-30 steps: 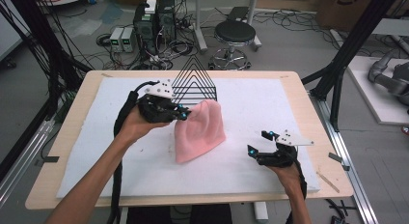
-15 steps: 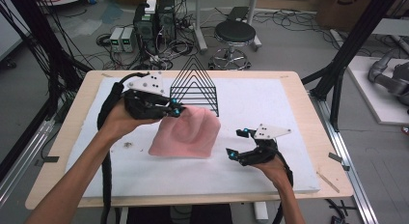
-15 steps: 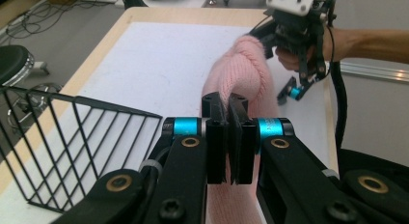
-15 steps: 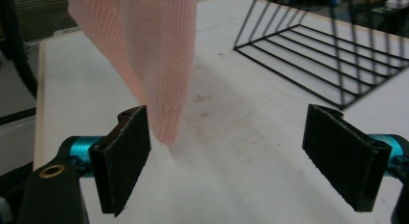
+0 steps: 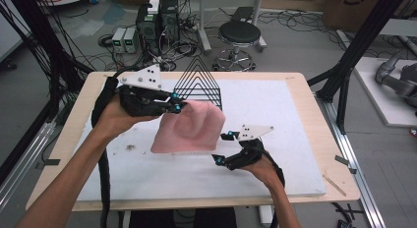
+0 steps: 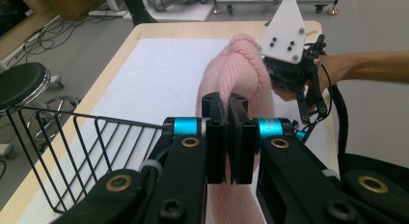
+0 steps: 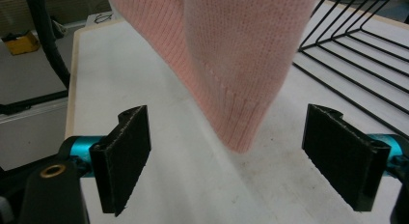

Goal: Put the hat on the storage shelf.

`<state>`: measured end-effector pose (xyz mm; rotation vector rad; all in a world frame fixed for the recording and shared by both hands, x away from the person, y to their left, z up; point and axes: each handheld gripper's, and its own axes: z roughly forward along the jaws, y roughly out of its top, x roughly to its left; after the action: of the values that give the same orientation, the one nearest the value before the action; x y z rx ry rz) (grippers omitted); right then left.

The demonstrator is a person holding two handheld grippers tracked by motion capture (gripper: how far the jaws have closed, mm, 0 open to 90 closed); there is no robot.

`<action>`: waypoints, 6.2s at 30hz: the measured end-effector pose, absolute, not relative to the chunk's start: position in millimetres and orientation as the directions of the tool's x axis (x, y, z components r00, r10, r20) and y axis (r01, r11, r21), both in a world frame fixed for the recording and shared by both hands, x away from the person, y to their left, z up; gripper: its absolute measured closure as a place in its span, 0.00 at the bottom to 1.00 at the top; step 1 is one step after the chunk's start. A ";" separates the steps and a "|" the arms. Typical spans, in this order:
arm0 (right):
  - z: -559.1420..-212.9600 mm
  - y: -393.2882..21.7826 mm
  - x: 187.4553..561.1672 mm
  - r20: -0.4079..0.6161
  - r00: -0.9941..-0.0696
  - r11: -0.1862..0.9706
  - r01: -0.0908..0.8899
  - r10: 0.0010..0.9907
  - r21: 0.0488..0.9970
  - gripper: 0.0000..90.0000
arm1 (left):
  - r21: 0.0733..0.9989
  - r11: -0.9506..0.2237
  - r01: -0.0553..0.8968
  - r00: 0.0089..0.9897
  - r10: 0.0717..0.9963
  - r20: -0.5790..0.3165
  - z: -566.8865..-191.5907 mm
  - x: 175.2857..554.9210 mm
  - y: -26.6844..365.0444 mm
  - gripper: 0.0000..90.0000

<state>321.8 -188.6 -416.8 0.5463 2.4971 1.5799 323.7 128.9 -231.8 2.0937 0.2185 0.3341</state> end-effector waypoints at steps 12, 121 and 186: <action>-417.3 -186.4 326.7 0.103 -0.939 0.380 0.231 0.327 0.896 0.30 | 0.854 -0.520 0.002 0.947 0.274 0.164 -225.9 321.5 125.2 0.96; -298.9 -168.6 472.4 -0.232 -0.806 0.538 0.123 0.544 0.834 0.94 | 0.938 -0.345 -0.020 0.776 0.586 0.232 -187.8 473.8 151.9 0.96; -386.6 -162.3 479.9 -0.059 -0.844 0.653 0.365 0.532 0.664 0.95 | 0.886 -0.428 0.176 0.833 0.545 0.098 -294.2 484.4 150.1 0.96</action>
<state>479.9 -162.3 -386.6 0.7259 2.6232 0.9732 484.4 150.1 -294.2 2.0025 0.5319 0.4591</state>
